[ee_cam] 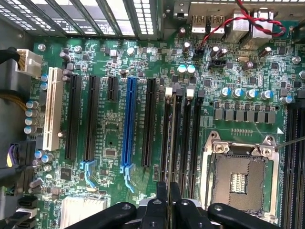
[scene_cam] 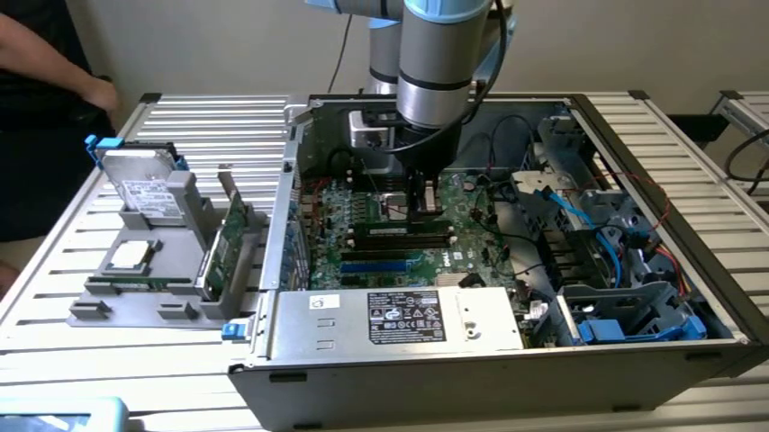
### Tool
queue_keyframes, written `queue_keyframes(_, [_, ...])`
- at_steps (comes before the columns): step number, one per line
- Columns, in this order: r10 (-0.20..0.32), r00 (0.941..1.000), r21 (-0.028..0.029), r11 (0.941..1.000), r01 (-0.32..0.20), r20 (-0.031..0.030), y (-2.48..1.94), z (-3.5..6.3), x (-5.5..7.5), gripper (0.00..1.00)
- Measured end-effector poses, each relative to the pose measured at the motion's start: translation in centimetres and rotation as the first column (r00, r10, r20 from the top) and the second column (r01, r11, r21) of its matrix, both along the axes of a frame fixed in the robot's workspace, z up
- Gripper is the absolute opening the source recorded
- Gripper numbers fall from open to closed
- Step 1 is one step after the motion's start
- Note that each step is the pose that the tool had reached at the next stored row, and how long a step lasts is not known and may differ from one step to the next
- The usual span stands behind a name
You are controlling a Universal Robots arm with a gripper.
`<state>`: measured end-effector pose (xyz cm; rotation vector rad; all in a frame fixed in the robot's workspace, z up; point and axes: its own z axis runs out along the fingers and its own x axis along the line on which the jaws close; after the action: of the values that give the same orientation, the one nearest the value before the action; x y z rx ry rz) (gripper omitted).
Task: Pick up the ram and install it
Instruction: 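Insert the ram into the slot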
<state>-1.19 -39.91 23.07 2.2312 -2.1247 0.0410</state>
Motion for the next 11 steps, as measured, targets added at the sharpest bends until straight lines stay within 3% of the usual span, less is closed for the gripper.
queue_keyframes(11, [0.001,1.0000,-0.0024,1.0000,-0.001,0.0000,-0.05,-0.32,0.02,0.14])
